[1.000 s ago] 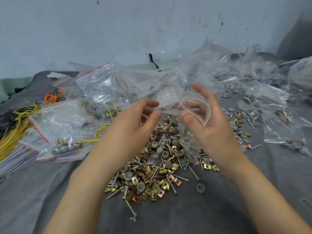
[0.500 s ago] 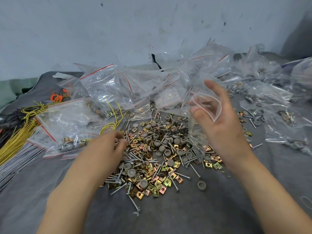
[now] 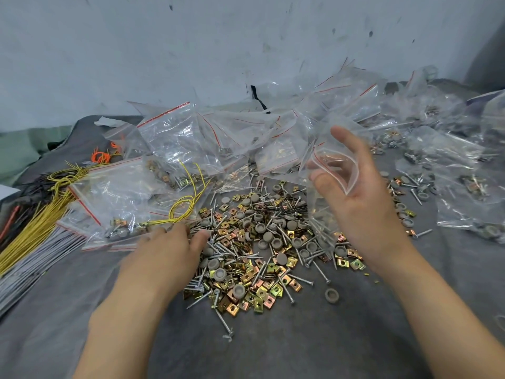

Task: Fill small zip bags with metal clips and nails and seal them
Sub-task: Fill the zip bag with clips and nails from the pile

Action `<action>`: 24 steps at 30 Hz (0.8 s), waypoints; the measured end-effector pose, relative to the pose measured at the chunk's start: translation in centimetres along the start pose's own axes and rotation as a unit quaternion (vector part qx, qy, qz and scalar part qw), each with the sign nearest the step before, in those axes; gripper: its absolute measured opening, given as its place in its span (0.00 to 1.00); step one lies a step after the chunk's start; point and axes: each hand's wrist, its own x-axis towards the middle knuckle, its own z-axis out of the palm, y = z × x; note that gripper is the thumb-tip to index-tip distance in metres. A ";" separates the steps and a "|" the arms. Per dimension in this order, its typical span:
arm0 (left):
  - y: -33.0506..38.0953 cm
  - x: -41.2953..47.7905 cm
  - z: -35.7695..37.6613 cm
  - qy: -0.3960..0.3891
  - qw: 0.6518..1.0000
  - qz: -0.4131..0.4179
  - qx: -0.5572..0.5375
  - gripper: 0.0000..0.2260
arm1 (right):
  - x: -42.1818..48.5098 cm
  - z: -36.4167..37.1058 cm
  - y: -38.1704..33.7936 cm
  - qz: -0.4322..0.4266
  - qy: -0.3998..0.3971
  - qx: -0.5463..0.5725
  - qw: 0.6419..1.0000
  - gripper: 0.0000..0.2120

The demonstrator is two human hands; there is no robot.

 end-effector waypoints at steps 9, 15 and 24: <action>1.0 0.8 0.7 0.085 0.993 0.078 -0.006 0.14 | 0.0 0.2 0.0 0.000 -0.002 -0.017 1.000 0.25; 3.1 1.7 1.1 0.139 0.969 0.205 -0.019 0.14 | 0.0 0.4 0.2 0.001 -0.015 -0.019 1.000 0.26; 5.0 2.9 1.5 -0.021 0.976 0.209 0.059 0.25 | 0.0 0.4 0.2 -0.001 -0.015 -0.013 1.000 0.26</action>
